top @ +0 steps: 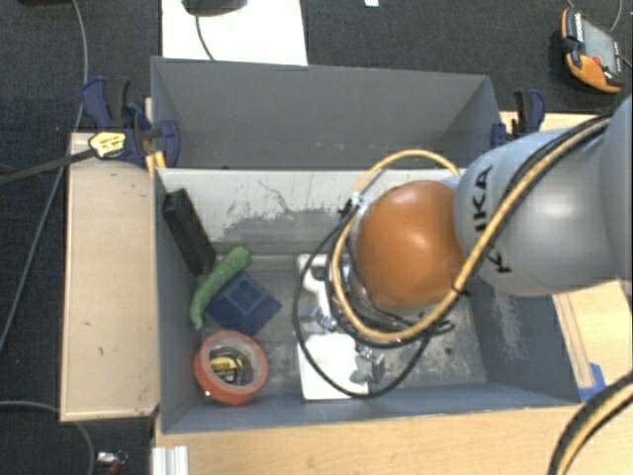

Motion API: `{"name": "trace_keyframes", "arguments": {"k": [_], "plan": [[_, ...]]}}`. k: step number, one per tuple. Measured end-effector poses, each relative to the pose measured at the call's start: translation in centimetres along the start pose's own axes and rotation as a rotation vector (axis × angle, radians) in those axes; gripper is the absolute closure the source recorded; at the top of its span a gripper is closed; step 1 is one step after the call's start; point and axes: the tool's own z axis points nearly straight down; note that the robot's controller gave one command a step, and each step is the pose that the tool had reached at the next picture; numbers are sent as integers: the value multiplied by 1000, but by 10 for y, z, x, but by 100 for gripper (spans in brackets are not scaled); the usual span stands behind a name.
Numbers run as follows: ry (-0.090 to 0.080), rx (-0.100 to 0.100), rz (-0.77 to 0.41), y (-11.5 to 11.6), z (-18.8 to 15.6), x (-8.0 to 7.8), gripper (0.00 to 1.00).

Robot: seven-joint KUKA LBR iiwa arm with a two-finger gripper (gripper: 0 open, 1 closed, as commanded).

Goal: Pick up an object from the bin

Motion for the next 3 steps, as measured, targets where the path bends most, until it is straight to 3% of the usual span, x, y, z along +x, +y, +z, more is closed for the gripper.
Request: {"name": "trace_keyframes", "arguments": {"k": [1,2,3], "plan": [[-13,6,-61,-14,37,-27,0],[-16,16,-521,-1,35,-9,100],[-16,15,-520,-1,35,-9,100]]}}
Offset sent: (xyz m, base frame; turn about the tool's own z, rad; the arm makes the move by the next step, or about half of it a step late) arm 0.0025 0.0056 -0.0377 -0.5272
